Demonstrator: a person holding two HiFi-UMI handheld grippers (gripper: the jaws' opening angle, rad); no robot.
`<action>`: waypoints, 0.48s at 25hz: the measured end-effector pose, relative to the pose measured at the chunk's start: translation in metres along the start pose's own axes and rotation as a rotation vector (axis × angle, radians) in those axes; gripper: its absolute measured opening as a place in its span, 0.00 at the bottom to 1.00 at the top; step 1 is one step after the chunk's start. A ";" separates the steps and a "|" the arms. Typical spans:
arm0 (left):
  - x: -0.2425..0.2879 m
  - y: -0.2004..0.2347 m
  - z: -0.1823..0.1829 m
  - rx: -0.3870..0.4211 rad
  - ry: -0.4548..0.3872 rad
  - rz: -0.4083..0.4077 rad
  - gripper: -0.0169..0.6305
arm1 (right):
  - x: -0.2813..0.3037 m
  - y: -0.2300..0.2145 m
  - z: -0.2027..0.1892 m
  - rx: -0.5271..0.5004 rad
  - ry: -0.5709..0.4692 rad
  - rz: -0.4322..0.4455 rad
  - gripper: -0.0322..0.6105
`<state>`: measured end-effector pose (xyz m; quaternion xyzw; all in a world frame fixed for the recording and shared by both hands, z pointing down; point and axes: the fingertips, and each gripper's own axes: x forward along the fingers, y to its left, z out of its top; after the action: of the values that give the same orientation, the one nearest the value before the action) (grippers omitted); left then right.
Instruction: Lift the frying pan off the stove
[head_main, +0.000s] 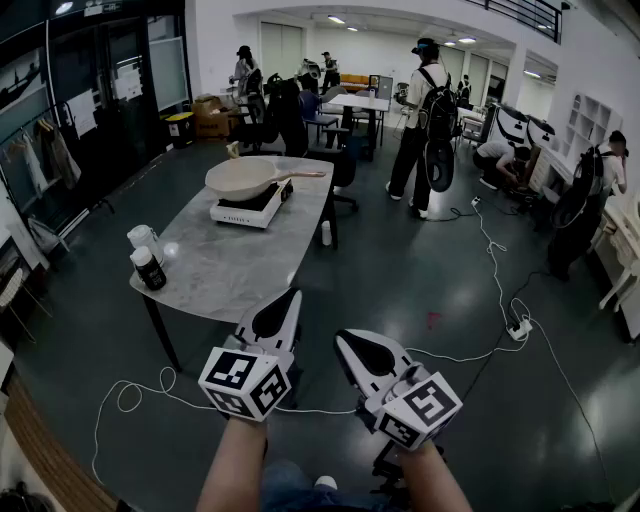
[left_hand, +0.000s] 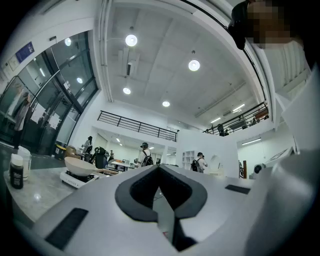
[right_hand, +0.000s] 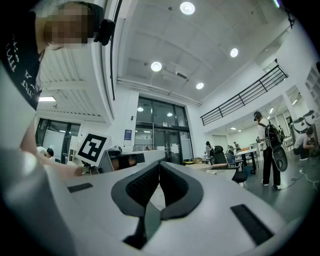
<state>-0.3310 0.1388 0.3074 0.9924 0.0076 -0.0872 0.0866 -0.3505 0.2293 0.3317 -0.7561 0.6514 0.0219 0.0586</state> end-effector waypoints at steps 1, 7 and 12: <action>-0.001 -0.003 0.000 0.003 0.001 -0.001 0.05 | -0.001 0.000 0.000 -0.011 0.004 0.001 0.09; -0.008 -0.017 -0.001 0.059 0.014 -0.009 0.05 | -0.005 -0.007 0.008 -0.004 -0.002 -0.034 0.09; -0.004 -0.014 -0.007 0.090 0.036 0.013 0.05 | -0.007 -0.014 0.005 -0.060 0.012 -0.029 0.09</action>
<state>-0.3341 0.1535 0.3124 0.9967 -0.0013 -0.0692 0.0424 -0.3372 0.2391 0.3280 -0.7670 0.6399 0.0360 0.0323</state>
